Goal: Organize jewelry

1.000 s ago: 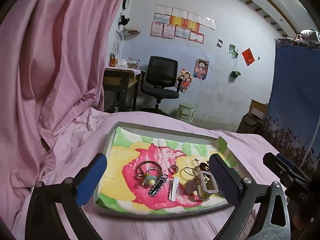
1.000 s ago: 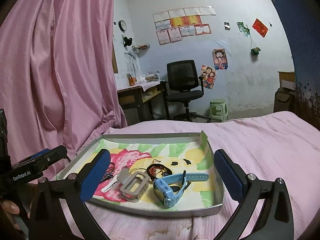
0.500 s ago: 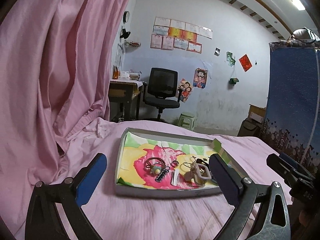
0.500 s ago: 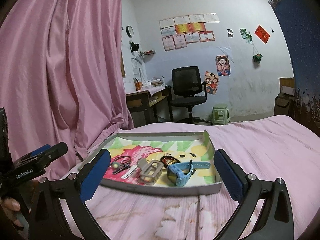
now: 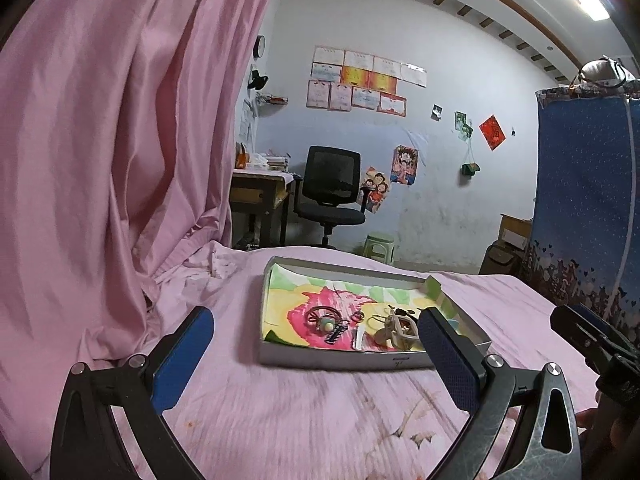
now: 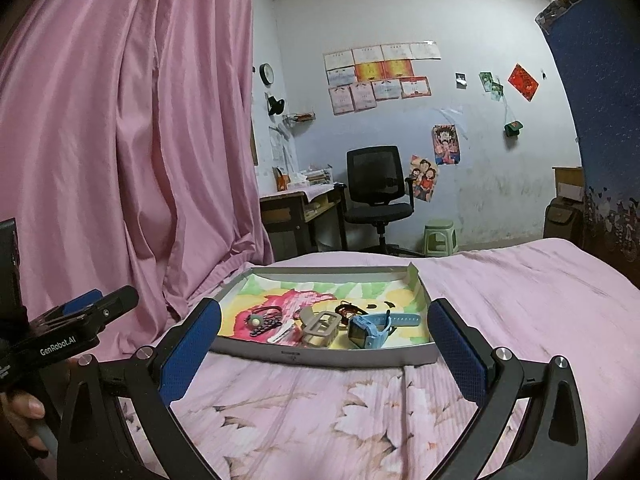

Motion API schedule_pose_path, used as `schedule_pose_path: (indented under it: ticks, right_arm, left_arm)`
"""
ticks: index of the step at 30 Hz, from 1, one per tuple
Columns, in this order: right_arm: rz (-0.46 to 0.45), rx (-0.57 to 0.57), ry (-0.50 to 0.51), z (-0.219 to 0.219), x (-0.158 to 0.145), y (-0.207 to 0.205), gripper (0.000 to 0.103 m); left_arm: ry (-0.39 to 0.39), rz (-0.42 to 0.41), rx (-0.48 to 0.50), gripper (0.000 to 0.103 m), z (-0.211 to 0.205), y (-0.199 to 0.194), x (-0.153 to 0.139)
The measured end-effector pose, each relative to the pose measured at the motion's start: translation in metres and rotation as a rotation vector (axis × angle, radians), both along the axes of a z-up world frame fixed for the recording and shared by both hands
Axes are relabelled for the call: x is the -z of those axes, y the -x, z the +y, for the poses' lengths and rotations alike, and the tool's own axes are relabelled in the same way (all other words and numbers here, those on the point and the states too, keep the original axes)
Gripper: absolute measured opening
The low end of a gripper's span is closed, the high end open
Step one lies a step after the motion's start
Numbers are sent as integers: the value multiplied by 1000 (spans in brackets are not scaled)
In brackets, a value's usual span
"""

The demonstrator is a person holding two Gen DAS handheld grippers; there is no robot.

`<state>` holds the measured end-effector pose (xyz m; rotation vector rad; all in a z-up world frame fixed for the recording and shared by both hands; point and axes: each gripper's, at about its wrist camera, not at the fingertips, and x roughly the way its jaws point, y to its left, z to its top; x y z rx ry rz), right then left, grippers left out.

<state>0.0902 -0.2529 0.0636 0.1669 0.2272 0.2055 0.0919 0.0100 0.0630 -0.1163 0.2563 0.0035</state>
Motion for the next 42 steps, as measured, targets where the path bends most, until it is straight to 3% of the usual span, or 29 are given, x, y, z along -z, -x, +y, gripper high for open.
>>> schedule_pose_path:
  ticks: [17,28,34,42]
  right_arm:
    - [-8,28,17,6,2,42,102]
    - [-3,55,62,12,16,64,102]
    - [17,49,81,12,29,61,102]
    - [91,89,16,-7,45,48,102]
  left_arm:
    - [-13,-42,-26,103,6,45,3]
    - [2,-39,-38,103,8,65,25]
    - [-7,-17,-42,103,4,62,39]
    - [-35,19,-21,103,-4,60,56]
